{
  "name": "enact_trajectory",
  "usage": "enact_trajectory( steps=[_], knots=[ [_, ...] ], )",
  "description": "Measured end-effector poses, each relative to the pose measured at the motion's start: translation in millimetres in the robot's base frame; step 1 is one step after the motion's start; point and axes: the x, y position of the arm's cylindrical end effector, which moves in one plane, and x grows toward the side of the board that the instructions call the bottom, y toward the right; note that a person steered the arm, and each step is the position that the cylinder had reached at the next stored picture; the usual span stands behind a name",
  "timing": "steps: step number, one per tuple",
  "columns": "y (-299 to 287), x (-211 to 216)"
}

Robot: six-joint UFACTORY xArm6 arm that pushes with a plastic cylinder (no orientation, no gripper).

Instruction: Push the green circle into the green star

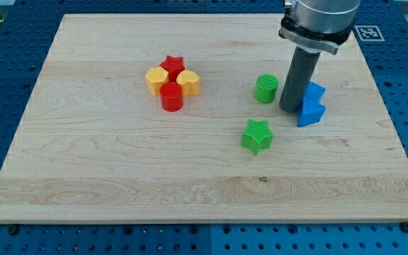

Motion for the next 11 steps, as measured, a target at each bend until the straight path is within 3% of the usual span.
enact_trajectory(
  steps=[4,8,11],
  knots=[
    [-5,-56],
    [-101,-56],
    [-68,-18]
  ],
)
